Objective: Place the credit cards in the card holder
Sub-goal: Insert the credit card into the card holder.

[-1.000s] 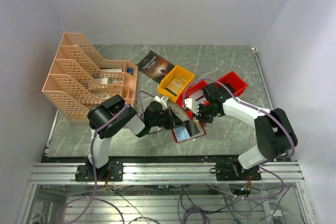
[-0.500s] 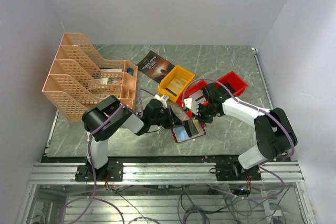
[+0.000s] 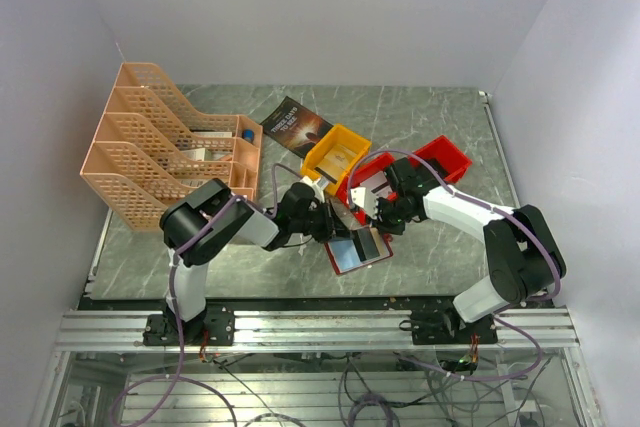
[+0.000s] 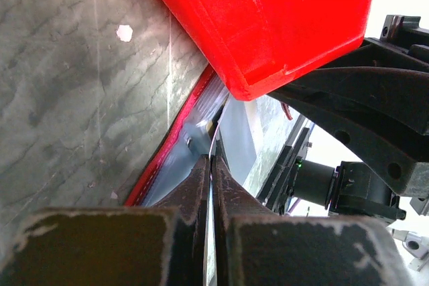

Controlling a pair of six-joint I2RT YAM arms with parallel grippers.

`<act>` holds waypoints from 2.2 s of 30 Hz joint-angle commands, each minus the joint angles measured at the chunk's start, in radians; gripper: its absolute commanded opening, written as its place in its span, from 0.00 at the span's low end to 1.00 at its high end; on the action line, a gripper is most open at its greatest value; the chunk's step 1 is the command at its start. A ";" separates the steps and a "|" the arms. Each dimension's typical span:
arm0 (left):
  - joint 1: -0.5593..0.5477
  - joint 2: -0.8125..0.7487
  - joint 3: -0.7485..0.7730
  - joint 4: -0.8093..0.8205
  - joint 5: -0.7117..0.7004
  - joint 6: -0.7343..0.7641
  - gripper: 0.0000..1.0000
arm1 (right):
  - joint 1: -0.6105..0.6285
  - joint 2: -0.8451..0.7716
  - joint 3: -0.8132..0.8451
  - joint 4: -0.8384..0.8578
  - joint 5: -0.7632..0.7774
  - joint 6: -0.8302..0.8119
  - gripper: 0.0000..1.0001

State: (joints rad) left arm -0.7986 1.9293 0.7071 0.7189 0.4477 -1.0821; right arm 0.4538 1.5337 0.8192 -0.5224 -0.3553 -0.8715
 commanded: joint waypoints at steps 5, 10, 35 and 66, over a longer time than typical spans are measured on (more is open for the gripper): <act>0.006 0.044 0.055 -0.051 0.039 0.033 0.07 | 0.006 0.011 0.018 0.004 -0.035 0.005 0.07; 0.003 0.056 0.061 -0.015 0.036 0.010 0.07 | 0.006 0.006 0.020 0.003 -0.040 0.008 0.07; -0.002 0.070 0.002 0.115 0.032 -0.054 0.22 | 0.301 -0.144 -0.051 0.069 -0.135 -0.081 0.00; -0.001 0.082 -0.005 0.132 0.025 -0.052 0.38 | 0.303 -0.070 -0.047 0.019 0.163 -0.112 0.00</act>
State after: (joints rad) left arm -0.7975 2.0014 0.7086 0.8421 0.4736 -1.1450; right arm 0.7780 1.4872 0.7647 -0.4755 -0.2359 -0.9802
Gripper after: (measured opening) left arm 0.379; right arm 0.005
